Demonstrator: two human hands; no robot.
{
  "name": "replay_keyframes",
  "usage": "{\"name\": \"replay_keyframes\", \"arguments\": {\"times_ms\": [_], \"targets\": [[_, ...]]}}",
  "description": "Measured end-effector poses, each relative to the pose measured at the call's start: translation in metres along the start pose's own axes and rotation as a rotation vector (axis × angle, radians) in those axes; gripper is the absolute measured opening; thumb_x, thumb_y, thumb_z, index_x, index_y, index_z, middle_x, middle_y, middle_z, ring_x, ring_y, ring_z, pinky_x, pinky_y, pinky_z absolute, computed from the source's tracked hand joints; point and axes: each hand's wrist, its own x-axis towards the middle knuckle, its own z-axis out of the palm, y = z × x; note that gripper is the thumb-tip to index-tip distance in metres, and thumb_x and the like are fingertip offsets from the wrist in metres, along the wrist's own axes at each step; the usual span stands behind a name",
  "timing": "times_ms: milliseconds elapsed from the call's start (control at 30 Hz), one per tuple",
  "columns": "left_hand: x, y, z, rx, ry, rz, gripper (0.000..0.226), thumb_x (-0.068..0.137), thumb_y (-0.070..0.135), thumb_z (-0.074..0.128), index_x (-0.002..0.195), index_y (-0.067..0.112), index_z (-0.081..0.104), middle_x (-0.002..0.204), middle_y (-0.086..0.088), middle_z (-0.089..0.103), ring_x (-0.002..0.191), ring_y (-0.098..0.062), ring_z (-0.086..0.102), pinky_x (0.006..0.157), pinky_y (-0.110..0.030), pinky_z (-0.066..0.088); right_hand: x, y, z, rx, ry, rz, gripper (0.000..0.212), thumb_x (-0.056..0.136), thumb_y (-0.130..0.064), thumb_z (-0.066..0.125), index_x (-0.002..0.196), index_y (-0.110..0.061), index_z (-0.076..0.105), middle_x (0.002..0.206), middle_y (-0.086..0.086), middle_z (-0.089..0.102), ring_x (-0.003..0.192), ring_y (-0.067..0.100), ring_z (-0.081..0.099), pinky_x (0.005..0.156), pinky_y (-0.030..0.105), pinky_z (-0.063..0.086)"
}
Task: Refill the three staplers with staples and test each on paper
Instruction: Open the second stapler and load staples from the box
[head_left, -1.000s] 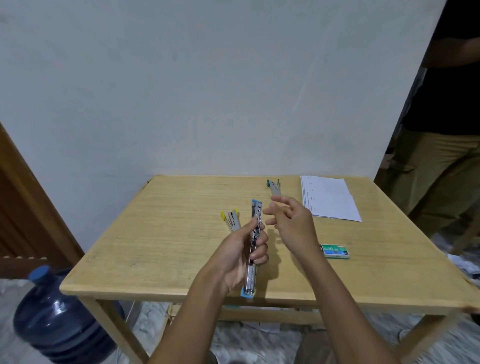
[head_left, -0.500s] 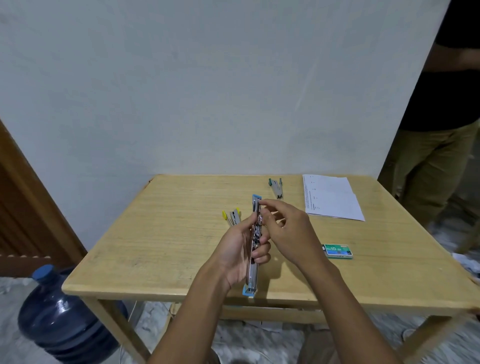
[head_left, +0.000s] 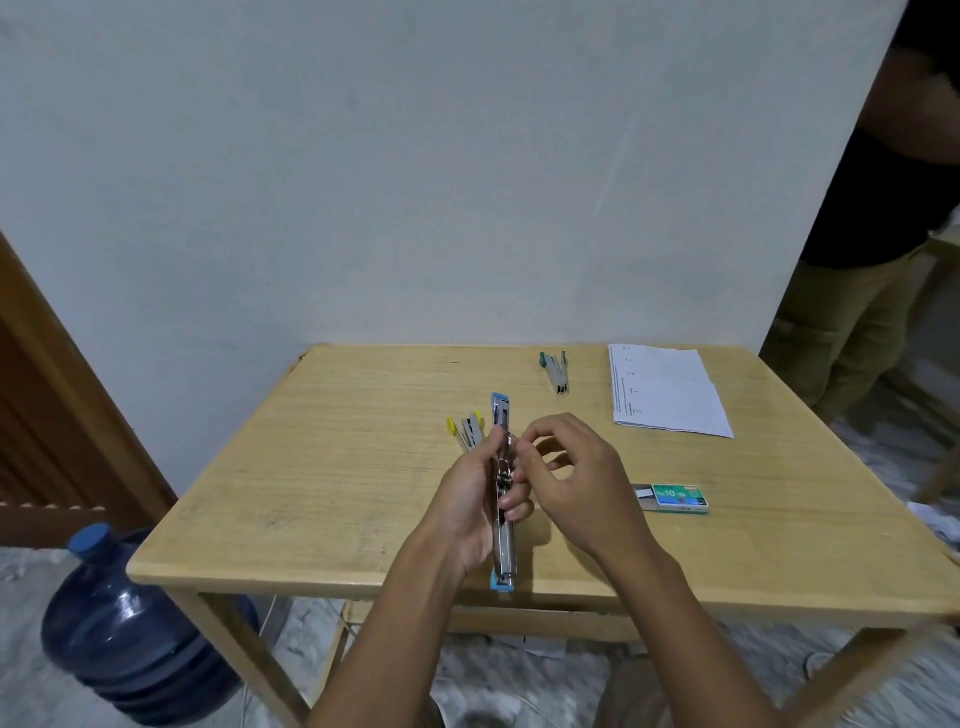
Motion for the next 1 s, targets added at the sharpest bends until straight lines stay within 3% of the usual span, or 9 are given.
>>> {"name": "replay_keyframes", "arguments": {"times_ms": [167,300,433,500,600,767,1000], "targets": [[0.002,0.005,-0.004,0.007,0.032,0.036,0.029,0.101,0.034,0.048,0.09,0.009,0.054,0.053,0.0,0.049,0.041,-0.011,0.037,0.04,-0.022,0.031,-0.003,0.002,0.001,-0.012,0.027,-0.057,0.002,0.088,-0.026,0.063,0.086,-0.027,0.064,0.089,-0.017,0.063,0.083,0.01,0.062,0.071,0.029,0.049],[0.004,0.006,-0.006,-0.035,0.057,0.047,0.023,0.098,0.03,0.055,0.096,0.007,0.059,0.063,-0.002,0.057,0.043,-0.01,0.039,0.039,-0.02,0.031,0.001,0.004,0.002,0.082,0.023,0.043,0.007,0.09,-0.038,0.06,0.091,-0.032,0.063,0.088,-0.015,0.068,0.086,0.009,0.063,0.073,0.032,0.051],[0.005,0.003,-0.009,-0.001,0.049,0.057,0.045,0.096,0.031,0.057,0.124,-0.005,0.061,0.11,-0.016,0.059,0.043,-0.007,0.04,0.039,-0.019,0.033,0.011,0.004,0.003,0.076,-0.05,0.124,0.024,0.095,-0.045,0.055,0.118,-0.042,0.061,0.099,-0.016,0.064,0.094,0.004,0.06,0.075,0.03,0.05],[0.006,0.003,-0.009,0.039,0.051,0.066,0.044,0.096,0.03,0.058,0.127,-0.002,0.061,0.119,-0.018,0.055,0.043,-0.006,0.04,0.04,-0.019,0.034,0.013,0.002,0.004,0.03,-0.1,0.123,0.036,0.095,-0.053,0.049,0.128,-0.043,0.058,0.102,-0.018,0.059,0.095,0.003,0.059,0.078,0.032,0.05],[0.004,0.004,-0.009,0.079,0.067,0.086,0.048,0.095,0.029,0.061,0.128,-0.004,0.058,0.105,-0.019,0.057,0.043,-0.007,0.038,0.041,-0.02,0.032,0.014,-0.001,0.004,-0.008,-0.124,0.124,0.04,0.097,-0.052,0.045,0.134,-0.041,0.055,0.102,-0.018,0.057,0.095,0.003,0.057,0.084,0.036,0.05],[0.002,0.009,-0.008,0.134,0.066,0.104,0.029,0.097,0.026,0.059,0.113,0.003,0.065,0.06,0.002,0.058,0.046,-0.008,0.036,0.042,-0.02,0.032,0.013,-0.002,0.005,-0.019,-0.148,0.128,0.045,0.094,-0.06,0.04,0.131,-0.042,0.058,0.104,-0.02,0.055,0.098,0.002,0.057,0.084,0.039,0.051],[0.0,0.013,-0.006,0.125,0.083,0.104,0.023,0.099,0.025,0.055,0.105,0.005,0.063,0.059,0.003,0.055,0.044,-0.007,0.036,0.042,-0.02,0.029,0.011,0.002,0.006,0.011,-0.185,0.165,0.049,0.091,-0.067,0.034,0.115,-0.041,0.068,0.107,-0.023,0.051,0.101,0.0,0.058,0.085,0.038,0.051]]}}
